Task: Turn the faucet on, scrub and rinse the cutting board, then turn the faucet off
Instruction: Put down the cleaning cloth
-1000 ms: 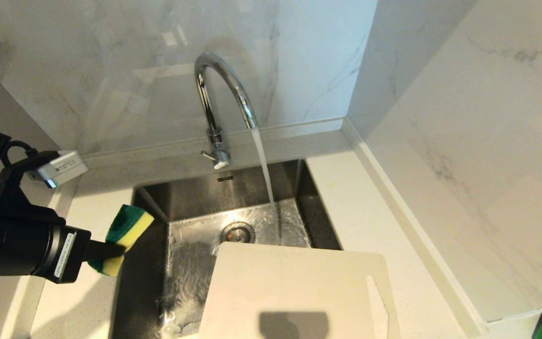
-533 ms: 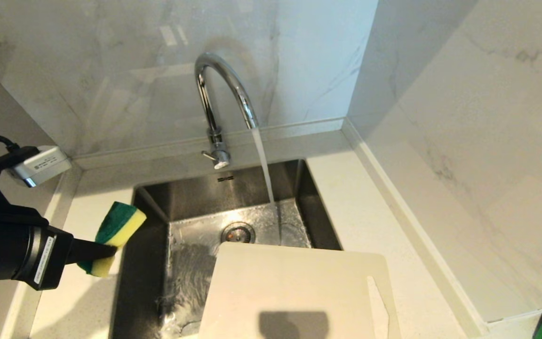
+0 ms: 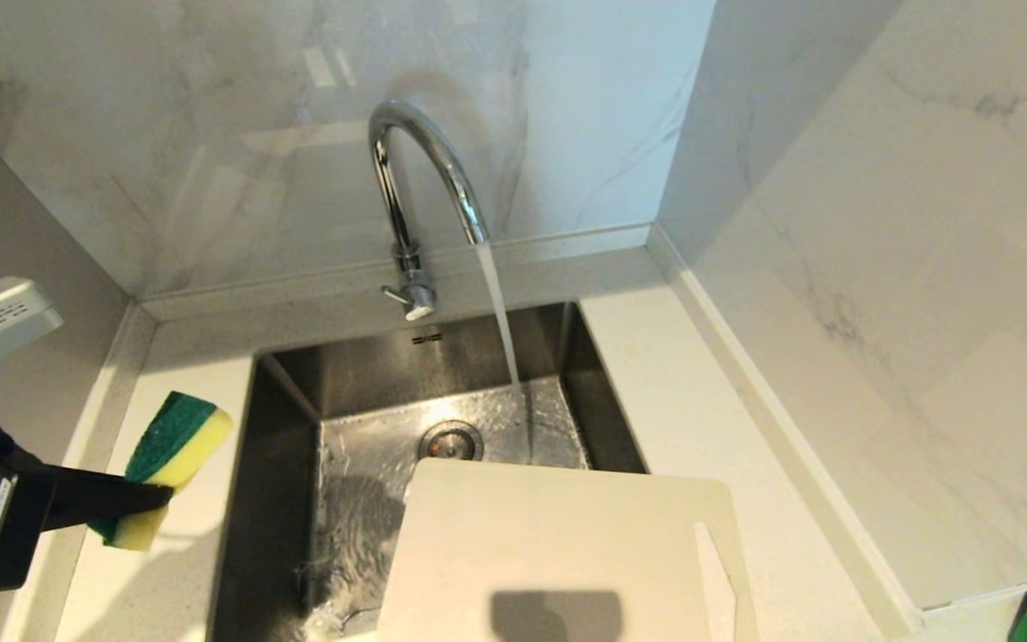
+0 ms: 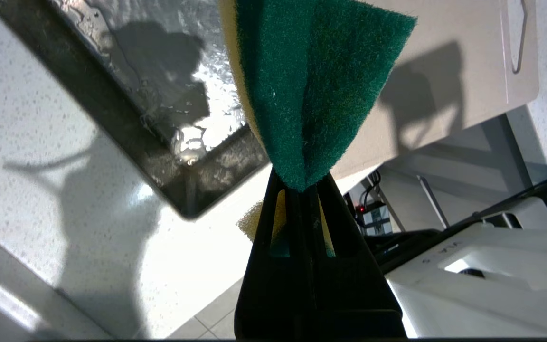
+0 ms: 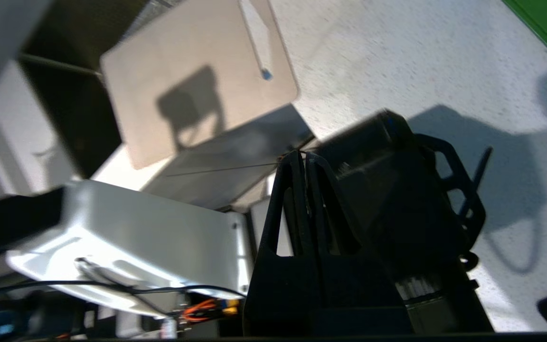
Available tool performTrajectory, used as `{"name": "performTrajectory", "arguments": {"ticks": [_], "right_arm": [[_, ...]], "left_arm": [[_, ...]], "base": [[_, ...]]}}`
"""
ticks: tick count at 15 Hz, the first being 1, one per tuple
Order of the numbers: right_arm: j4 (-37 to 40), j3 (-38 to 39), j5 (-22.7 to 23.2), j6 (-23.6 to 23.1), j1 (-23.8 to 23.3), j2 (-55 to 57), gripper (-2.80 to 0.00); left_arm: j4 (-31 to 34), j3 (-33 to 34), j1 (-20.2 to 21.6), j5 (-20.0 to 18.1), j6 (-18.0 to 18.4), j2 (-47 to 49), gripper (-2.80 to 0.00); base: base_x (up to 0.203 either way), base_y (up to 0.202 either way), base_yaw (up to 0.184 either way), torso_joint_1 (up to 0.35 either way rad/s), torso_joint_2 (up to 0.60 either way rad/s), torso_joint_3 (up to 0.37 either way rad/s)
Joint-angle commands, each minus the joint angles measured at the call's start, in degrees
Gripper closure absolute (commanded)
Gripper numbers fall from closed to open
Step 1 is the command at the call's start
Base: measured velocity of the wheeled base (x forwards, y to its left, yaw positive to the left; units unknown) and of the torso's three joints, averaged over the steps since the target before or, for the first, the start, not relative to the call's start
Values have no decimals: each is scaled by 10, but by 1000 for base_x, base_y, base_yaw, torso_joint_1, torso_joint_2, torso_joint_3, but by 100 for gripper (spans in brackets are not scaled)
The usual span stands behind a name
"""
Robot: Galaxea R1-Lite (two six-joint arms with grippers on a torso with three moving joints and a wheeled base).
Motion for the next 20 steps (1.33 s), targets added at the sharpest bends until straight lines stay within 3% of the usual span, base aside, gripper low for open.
{"name": "performTrajectory", "arguments": {"ticks": [1, 3, 9, 11, 15, 20], "right_arm": [[4, 57, 3, 0, -15, -66, 0], [-17, 110, 5, -1, -16, -74, 0], [-407, 502, 3, -106, -16, -101, 0], [-509, 587, 2, -133, -16, -109, 0], [-599, 622, 0, -163, -15, -57, 0], [-721, 653, -102, -167, -15, 104, 0]], "left_arm": [[6, 0, 0, 1, -1, -26, 0], [16, 8, 0, 1, -1, -38, 0], [43, 30, 0, 1, -1, -64, 0], [46, 35, 0, 1, -1, -64, 0], [45, 44, 0, -1, 10, -58, 0], [40, 42, 0, -2, 16, -41, 0]], "base": [[0, 0, 0, 0, 0, 0], [0, 0, 0, 0, 0, 0], [0, 0, 0, 0, 0, 0], [0, 0, 0, 0, 0, 0], [0, 0, 0, 0, 0, 0], [0, 0, 0, 0, 0, 0]]}}
